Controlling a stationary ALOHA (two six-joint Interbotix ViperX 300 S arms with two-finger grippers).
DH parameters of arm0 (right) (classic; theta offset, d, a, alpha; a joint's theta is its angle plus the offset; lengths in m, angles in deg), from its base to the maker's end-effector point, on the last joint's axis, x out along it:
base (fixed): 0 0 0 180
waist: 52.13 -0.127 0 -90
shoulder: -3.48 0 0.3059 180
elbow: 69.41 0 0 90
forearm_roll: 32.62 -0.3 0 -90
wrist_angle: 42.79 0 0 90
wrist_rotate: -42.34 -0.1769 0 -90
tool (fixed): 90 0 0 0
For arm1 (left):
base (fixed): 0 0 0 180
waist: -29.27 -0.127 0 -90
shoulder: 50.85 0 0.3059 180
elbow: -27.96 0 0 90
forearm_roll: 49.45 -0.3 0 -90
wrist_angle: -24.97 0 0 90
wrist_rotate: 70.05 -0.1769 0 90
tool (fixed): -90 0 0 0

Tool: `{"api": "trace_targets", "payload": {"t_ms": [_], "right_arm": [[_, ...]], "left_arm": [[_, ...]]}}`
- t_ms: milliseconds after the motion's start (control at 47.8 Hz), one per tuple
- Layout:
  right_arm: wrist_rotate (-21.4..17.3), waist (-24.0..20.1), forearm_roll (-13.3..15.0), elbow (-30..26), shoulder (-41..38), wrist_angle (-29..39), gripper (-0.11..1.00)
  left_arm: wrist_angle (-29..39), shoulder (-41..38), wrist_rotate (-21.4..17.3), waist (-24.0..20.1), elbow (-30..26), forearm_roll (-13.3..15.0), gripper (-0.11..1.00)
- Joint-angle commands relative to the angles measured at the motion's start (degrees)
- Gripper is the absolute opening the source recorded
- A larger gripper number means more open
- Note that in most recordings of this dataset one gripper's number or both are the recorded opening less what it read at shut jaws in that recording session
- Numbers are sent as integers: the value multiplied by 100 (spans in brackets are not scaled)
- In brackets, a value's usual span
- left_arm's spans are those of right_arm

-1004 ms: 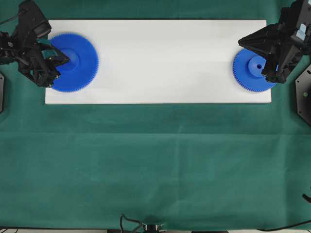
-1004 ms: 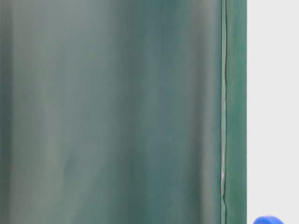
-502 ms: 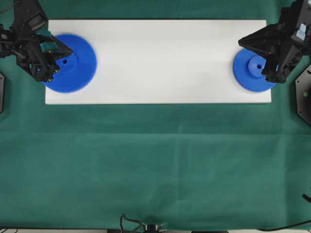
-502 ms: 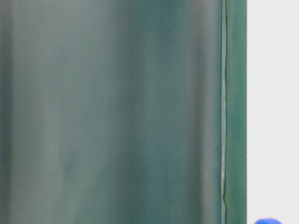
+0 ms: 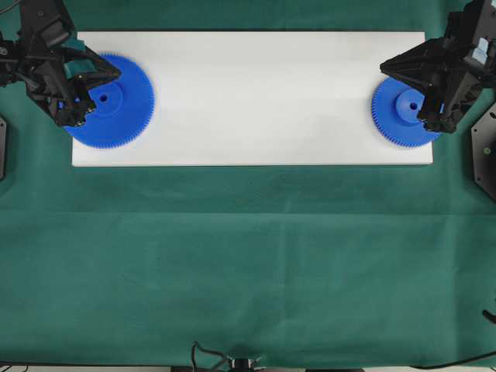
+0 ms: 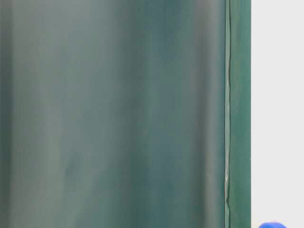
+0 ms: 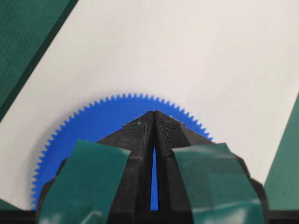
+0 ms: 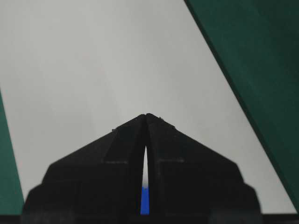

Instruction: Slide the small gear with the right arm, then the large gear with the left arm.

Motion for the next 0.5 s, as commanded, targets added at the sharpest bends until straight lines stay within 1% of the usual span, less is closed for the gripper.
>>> {"api": "trace_targets", "payload": {"t_ms": [0, 481], "right_arm": [[0, -9, -9, -105, 0, -53, 53], [0, -18, -9, -105, -9, -53, 53]], "left_arm": [[-44, 35, -9, -9, -123, -18, 0], [-62, 35, -9, 18, -123, -18, 0]]}}
